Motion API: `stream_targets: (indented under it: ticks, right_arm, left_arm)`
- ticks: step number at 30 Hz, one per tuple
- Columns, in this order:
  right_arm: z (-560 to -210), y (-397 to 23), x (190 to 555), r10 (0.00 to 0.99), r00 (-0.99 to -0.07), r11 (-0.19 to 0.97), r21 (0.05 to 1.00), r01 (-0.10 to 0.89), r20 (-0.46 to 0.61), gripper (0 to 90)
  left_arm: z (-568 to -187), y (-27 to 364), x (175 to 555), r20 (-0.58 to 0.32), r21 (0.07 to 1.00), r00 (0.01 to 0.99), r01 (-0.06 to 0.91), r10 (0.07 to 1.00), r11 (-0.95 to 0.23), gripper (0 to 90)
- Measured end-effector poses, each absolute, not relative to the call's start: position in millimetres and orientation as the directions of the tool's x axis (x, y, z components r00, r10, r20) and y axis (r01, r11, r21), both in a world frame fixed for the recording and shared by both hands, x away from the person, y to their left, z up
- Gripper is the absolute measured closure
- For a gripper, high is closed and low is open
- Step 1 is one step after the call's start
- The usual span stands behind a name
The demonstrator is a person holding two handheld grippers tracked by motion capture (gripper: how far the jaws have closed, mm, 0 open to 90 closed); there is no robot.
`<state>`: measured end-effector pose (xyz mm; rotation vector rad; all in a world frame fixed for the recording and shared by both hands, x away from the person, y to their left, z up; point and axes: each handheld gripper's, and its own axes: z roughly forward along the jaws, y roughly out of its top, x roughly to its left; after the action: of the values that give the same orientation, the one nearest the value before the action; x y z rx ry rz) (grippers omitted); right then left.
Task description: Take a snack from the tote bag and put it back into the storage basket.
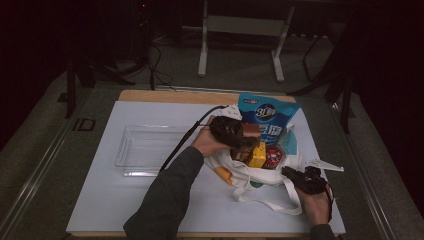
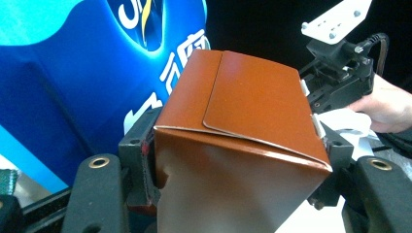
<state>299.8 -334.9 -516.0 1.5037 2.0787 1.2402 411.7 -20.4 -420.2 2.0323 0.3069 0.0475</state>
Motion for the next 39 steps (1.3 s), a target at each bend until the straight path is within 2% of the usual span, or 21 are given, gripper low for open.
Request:
stream_targets:
  ticks: [9,23,29,39]
  right_arm:
    - [-516.8,-336.7,299.7,0.877,-0.412,0.076,0.775,0.627,0.247,75.9]
    - [-516.7,-340.3,298.6,0.87,-0.421,0.067,0.785,0.616,0.256,73.9]
    - [-512.1,-344.8,295.6,0.867,-0.428,0.061,0.799,0.598,0.255,73.2]
    - [-510.6,-353.3,293.2,0.862,-0.433,0.053,0.804,0.592,0.263,74.5]
  left_arm:
    - [-425.9,-25.5,412.6,-0.117,0.894,0.96,0.214,0.255,-0.394,34.0]
    - [-430.8,-26.8,412.8,-0.124,0.91,0.955,0.218,0.269,-0.352,35.6]
    - [-431.3,-25.6,411.2,-0.12,0.916,0.955,0.212,0.272,-0.339,41.4]
    - [-434.0,-25.5,410.9,-0.13,0.924,0.95,0.22,0.286,-0.313,40.0]
